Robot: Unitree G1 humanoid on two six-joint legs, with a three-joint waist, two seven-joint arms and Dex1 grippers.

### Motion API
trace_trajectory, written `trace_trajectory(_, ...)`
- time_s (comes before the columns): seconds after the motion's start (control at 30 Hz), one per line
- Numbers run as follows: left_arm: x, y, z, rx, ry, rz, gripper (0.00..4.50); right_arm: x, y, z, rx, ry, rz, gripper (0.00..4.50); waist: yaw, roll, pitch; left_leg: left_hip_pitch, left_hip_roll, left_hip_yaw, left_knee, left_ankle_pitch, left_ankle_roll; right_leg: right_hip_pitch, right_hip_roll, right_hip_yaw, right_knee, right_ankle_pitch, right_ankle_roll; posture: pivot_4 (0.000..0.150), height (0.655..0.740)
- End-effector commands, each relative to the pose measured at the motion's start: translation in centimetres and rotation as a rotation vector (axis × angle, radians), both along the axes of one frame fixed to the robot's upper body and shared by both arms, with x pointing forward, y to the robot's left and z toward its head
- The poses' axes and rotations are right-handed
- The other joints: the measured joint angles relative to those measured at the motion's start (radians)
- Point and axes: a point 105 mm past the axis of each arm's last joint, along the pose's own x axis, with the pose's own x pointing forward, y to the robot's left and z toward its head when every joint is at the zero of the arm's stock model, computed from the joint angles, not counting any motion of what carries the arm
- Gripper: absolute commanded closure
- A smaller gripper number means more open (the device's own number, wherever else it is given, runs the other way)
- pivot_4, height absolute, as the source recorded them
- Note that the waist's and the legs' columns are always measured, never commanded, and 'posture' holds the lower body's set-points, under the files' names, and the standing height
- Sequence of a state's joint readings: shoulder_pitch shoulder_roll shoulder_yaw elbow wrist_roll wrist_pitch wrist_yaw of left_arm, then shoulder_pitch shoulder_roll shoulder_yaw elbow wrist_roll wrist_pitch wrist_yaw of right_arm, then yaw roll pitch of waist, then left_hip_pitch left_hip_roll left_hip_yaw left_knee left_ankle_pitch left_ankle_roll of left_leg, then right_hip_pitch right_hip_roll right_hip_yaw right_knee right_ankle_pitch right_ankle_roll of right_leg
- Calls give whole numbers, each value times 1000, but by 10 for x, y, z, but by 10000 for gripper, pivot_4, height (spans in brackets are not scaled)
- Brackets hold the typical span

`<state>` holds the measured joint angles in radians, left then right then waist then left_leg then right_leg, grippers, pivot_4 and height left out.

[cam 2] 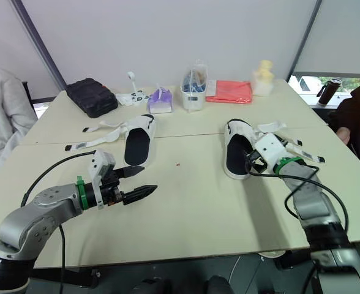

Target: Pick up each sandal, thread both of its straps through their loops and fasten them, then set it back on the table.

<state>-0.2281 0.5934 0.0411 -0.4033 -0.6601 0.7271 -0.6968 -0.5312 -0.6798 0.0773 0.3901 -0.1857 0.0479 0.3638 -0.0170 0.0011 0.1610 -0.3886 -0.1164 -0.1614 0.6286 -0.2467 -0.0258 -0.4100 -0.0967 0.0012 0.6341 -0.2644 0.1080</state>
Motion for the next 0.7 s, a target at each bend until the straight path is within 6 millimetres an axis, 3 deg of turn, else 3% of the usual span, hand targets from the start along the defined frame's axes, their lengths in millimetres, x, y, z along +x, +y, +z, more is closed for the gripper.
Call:
trace_trajectory(0.03, -1, -4, 2, -15, -25, 0, 0, 25, 6, 16, -67, -93, -12, 236, -3, 0, 0, 0, 0, 1, 0, 0, 0, 0, 0, 1, 0, 0, 0, 1500, 7400)
trace_trajectory(0.27, -8, -8, -9, -47, 8, 44, 0, 65, 19, 35, -161, -154, -92, 236, 1, -1, 1, 0, 1, 3, 0, 0, 0, -1, 1, 5, 0, 1, -1, 1500, 7400)
trace_trajectory(0.37, -9, -9, -13, -58, 14, 65, 0, 73, 22, 34, -231, -123, -134, 236, 1, -2, 1, 0, 1, 4, 0, 0, 0, -1, 2, 7, 0, 1, -2, 1500, 7400)
trace_trajectory(0.47, -8, -10, -13, -63, 9, 82, 0, 76, 23, 33, -286, -108, -154, 8915, 2, -2, 1, 0, 1, 4, 0, 0, 0, -1, 2, 8, 0, 2, -2, 1500, 7400)
trace_trajectory(0.67, -9, -5, -12, -69, 1, 125, 0, 79, 30, 36, -339, -106, -149, 40590, -1, -2, 1, 0, 1, 6, 0, 0, 0, -3, 3, 10, 0, 2, -2, 1500, 7400)
trace_trajectory(0.7, -10, -5, -13, -68, 2, 127, 0, 79, 31, 37, -340, -111, -147, 43818, -2, -2, 1, 0, 1, 7, 0, 0, 0, -3, 3, 11, 0, 2, -2, 1500, 7400)
